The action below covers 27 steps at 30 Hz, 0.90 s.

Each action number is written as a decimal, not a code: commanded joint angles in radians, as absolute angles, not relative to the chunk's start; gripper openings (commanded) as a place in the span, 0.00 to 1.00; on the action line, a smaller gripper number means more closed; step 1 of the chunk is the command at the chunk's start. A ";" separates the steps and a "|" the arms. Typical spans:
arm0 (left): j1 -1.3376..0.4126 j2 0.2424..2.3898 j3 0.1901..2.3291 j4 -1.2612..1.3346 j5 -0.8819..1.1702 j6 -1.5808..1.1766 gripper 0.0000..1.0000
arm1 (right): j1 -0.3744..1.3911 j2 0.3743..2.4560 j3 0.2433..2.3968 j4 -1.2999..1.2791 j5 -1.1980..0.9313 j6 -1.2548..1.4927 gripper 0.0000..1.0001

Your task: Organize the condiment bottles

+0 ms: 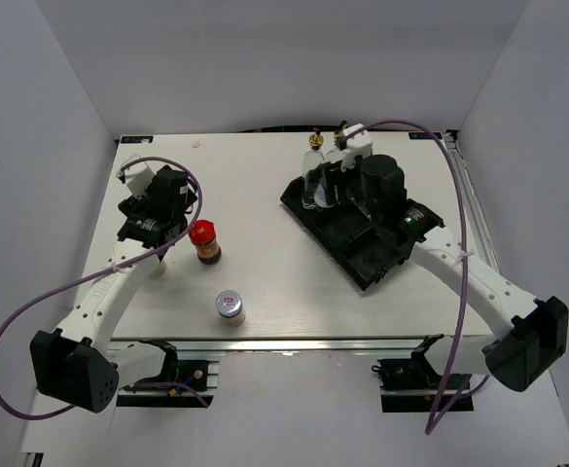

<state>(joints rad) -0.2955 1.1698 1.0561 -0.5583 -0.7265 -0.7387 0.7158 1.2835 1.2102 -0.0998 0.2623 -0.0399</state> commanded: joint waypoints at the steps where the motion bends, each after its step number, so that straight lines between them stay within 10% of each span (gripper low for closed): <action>1: -0.287 1.146 1.092 -0.581 -0.758 -0.759 0.98 | 0.603 1.252 1.164 -0.104 0.293 -0.008 0.12; 19: -0.284 1.019 1.097 -0.955 -0.894 -0.896 0.98 | 0.368 1.503 1.091 0.086 0.156 0.014 0.12; 27: -0.247 0.956 1.100 -0.989 -0.865 -0.914 0.98 | 0.367 1.548 1.025 0.184 0.204 0.005 0.49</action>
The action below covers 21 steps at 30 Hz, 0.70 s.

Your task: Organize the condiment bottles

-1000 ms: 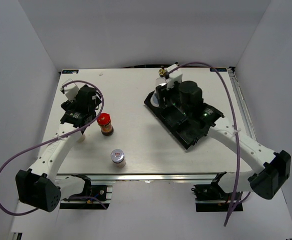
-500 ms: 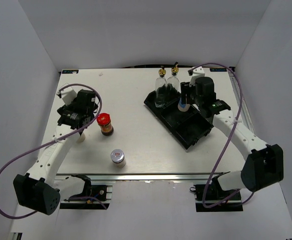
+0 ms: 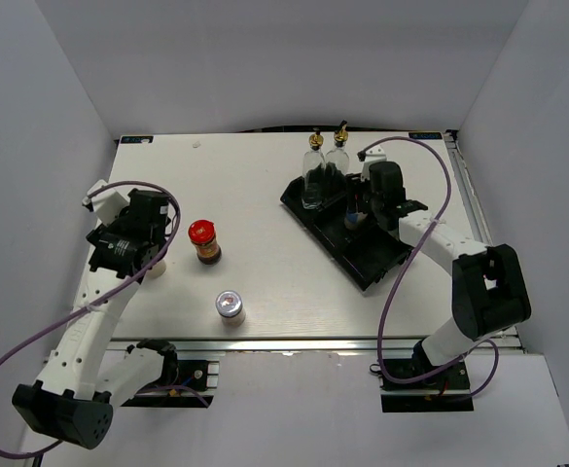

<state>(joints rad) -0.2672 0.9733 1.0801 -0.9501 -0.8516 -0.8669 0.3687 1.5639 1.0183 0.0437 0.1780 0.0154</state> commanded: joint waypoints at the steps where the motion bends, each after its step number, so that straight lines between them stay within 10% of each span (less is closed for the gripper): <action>1: -0.241 0.956 1.097 -1.003 -0.847 -0.917 0.98 | 0.367 1.551 1.025 0.183 0.216 0.008 0.55; 7: -0.192 0.939 1.009 -0.950 -0.802 -0.917 0.98 | 0.368 1.522 0.989 0.213 0.255 0.005 0.89; 21: -0.074 1.005 0.920 -0.761 -0.730 -0.845 0.98 | 0.368 1.293 0.966 0.175 0.094 -0.037 0.89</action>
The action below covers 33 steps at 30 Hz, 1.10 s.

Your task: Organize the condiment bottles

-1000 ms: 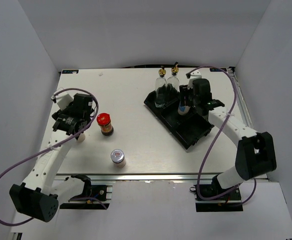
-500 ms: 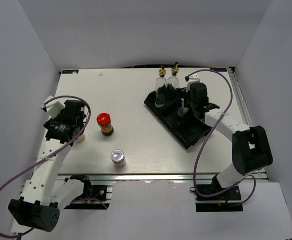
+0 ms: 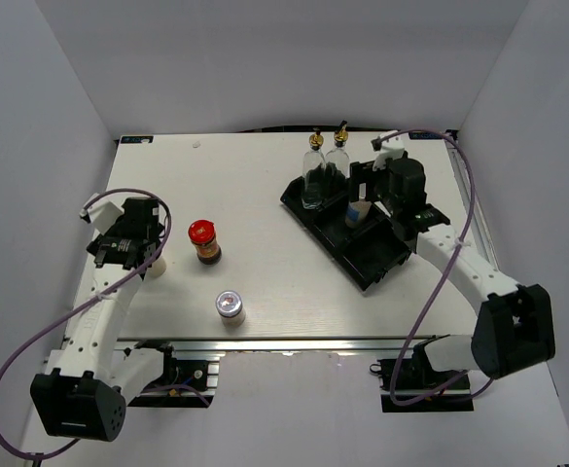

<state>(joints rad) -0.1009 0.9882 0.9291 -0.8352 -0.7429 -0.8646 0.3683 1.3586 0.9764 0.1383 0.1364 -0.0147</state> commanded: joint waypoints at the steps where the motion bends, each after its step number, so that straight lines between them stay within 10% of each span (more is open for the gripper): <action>1: -0.068 1.021 0.917 -0.755 -0.730 -0.839 0.98 | 0.367 1.279 0.956 0.187 0.074 -0.038 0.89; 18: 0.038 1.138 0.836 -0.586 -0.528 -0.775 0.95 | 0.368 1.074 0.930 0.140 0.089 -0.029 0.89; 25: 0.038 1.190 0.960 -0.695 -0.543 -0.733 0.28 | 0.368 1.043 0.928 0.114 0.227 -0.025 0.89; 33: 0.037 1.043 1.107 -0.648 -0.388 -0.678 0.02 | 0.335 1.057 0.956 0.074 0.431 0.087 0.89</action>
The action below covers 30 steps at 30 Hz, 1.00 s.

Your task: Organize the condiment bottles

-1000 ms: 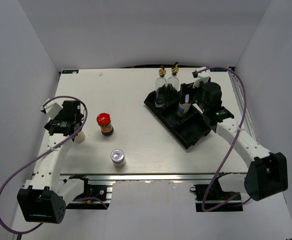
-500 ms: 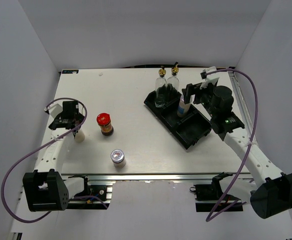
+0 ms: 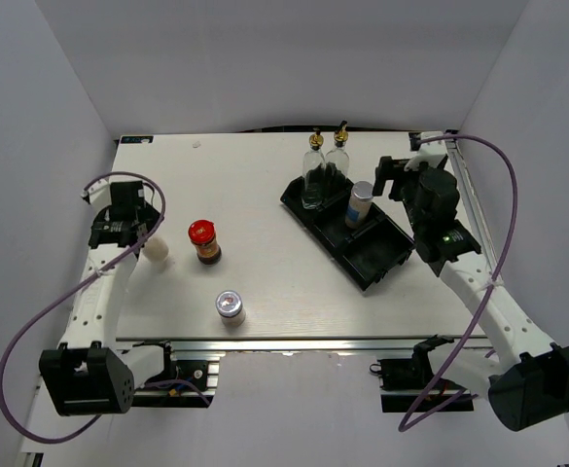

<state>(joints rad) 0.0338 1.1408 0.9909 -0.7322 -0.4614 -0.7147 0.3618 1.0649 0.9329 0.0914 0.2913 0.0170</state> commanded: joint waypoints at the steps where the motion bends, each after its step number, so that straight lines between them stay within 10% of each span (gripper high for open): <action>1: 0.037 1.025 1.130 -0.634 -0.356 -0.672 0.00 | 0.319 1.061 0.960 0.060 0.467 0.109 0.89; 17: -0.609 1.390 1.578 -0.532 -0.063 -0.307 0.00 | 0.065 1.040 0.966 -0.063 0.410 0.232 0.89; 30: -0.773 1.749 1.804 -0.514 0.083 -0.198 0.00 | 0.020 1.025 0.954 -0.089 0.385 0.233 0.89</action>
<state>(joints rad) -0.7631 1.7485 1.7203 -0.5941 0.0120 -0.2321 0.0273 1.0527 0.9379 -0.0948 0.3813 0.2260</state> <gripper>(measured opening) 0.798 0.895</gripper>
